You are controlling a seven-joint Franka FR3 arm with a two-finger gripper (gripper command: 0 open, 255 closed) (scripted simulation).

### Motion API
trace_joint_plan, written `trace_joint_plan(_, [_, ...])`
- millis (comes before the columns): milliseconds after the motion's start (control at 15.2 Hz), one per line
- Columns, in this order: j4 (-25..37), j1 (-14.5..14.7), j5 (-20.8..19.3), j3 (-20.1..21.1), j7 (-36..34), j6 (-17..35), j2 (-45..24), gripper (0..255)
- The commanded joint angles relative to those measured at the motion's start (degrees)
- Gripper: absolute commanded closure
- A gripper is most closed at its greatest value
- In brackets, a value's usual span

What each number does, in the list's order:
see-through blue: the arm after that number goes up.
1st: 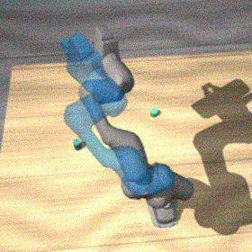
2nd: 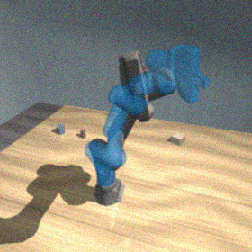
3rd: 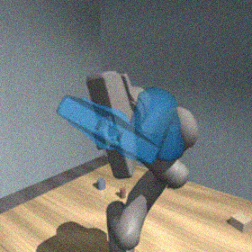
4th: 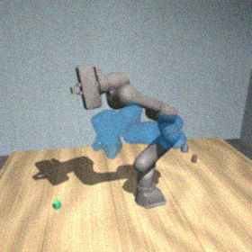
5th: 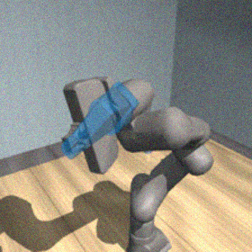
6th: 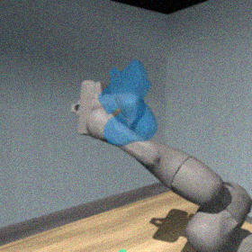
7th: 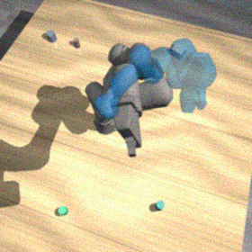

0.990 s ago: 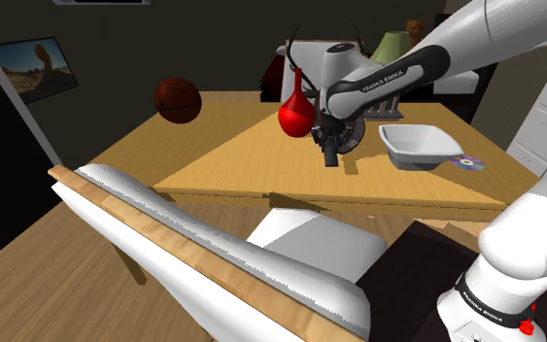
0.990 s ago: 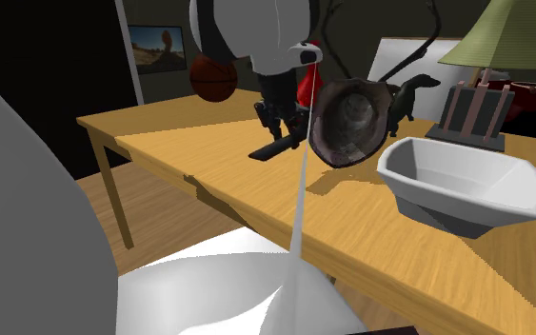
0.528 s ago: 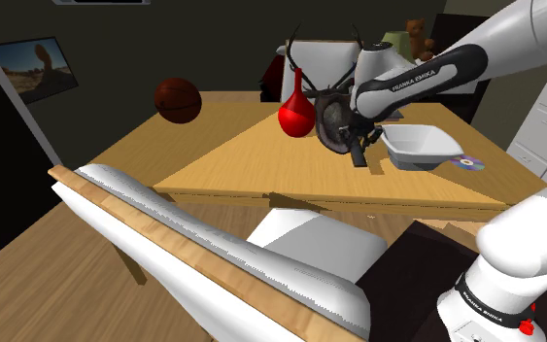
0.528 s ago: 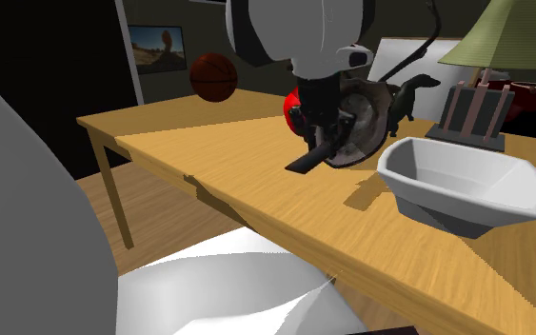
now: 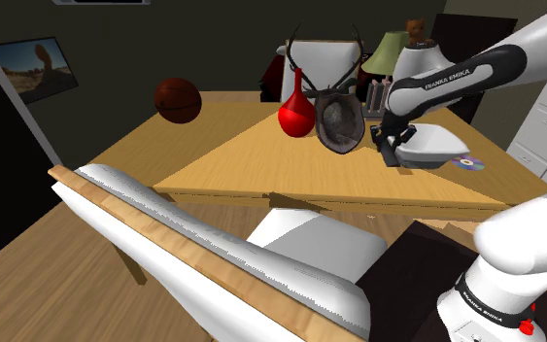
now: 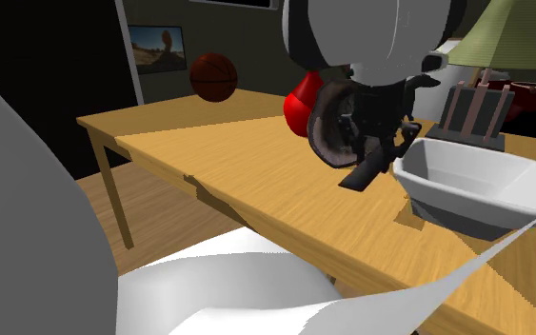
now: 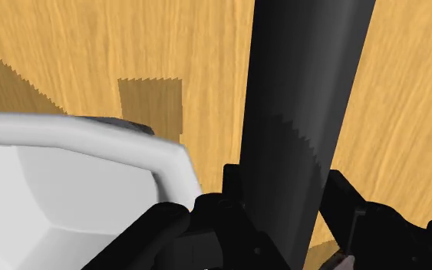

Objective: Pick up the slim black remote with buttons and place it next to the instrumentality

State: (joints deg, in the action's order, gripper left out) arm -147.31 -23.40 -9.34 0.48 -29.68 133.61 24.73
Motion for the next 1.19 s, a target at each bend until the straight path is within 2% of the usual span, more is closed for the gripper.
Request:
trace_joint_plan(0, [-2.02,-1.20,-0.48,-2.38,3.15,-0.36,2.50,255])
trace_joint_plan(528, [-4.86,-6.54,-3.52,-12.16,15.56,-0.07,6.52,255])
trace_joint_plan(1122, [-2.39,-11.61,-6.21,-24.02,30.17,0.47,5.30,255])
